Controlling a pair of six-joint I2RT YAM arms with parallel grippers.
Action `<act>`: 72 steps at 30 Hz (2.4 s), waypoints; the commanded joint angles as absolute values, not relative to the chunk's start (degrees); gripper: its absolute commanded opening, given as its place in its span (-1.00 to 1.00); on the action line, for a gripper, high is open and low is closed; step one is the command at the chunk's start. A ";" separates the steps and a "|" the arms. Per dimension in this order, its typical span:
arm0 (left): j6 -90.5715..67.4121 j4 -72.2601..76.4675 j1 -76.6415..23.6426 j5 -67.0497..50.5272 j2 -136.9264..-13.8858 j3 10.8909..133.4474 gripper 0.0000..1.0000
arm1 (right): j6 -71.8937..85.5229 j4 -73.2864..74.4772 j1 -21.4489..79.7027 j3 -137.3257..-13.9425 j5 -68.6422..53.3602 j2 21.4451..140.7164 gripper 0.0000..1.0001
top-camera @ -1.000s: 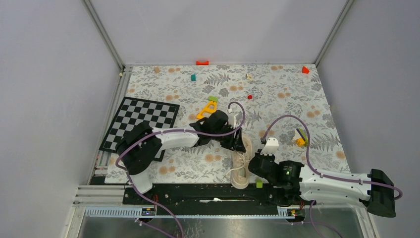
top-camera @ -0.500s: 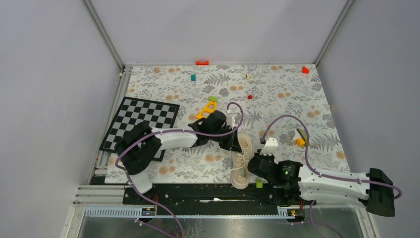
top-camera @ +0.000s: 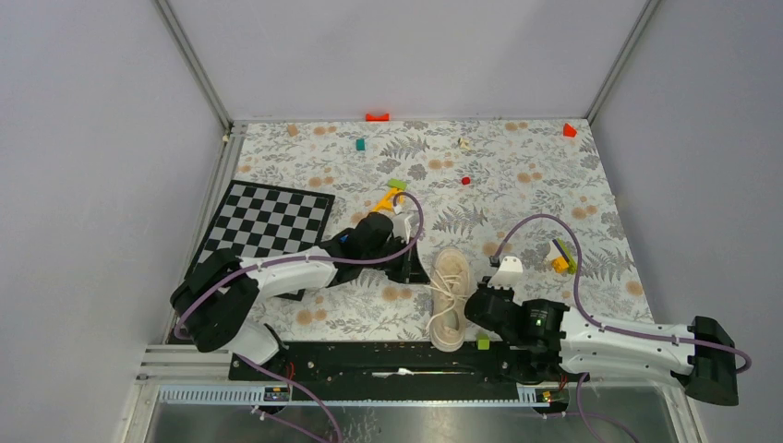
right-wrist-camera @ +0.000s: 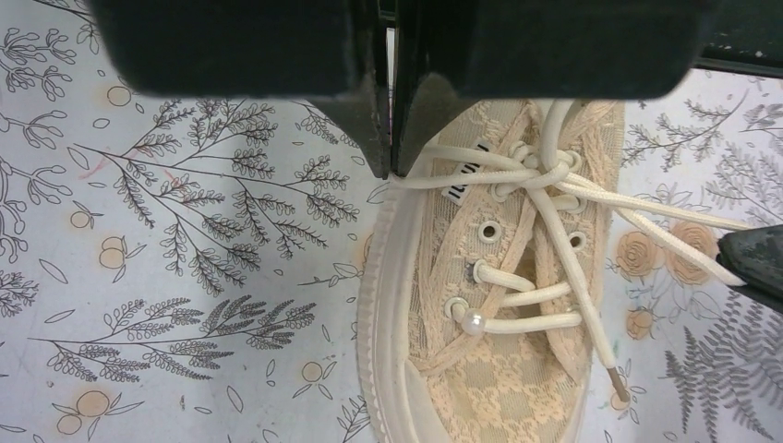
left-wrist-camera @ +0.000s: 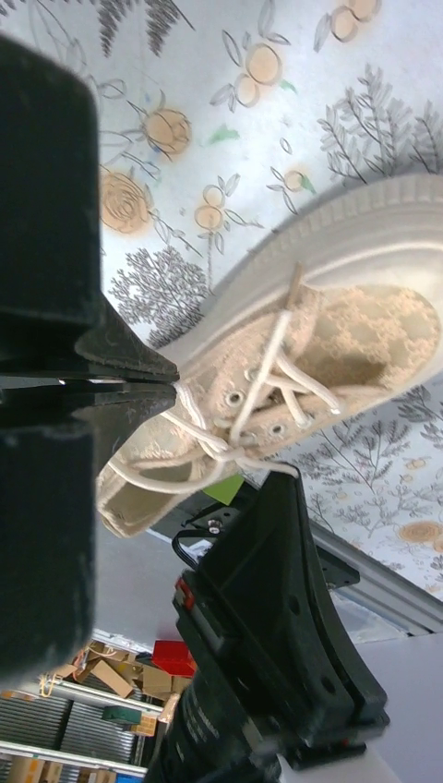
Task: Tie the shoes
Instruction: Tie the shoelace on the shoe.
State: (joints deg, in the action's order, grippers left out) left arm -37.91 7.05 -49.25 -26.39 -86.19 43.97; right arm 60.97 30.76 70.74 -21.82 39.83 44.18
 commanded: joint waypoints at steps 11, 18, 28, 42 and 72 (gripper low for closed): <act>-38.38 9.87 -43.72 -19.88 -79.51 33.05 -1.00 | 68.81 41.57 70.31 -21.03 45.03 39.86 -1.00; -38.14 9.37 -42.09 -17.04 -74.70 30.41 -1.00 | 71.14 45.49 70.35 -21.62 46.66 38.75 -1.00; -38.96 11.82 -40.39 -16.71 -75.85 26.44 -1.00 | 72.32 46.24 70.31 -21.48 46.17 39.01 -1.00; -39.11 13.01 -38.85 -16.26 -75.59 24.08 -1.00 | 73.18 46.87 70.32 -21.37 45.92 39.28 -1.00; -34.07 6.83 -38.23 -17.15 -93.21 59.59 0.28 | 42.28 32.62 56.77 -35.56 47.47 45.27 0.60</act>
State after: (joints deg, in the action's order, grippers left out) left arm -36.84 10.26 -40.05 -21.37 -96.40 54.06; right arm 49.01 28.05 57.43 -28.16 45.36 43.70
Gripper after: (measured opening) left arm 0.505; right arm 0.533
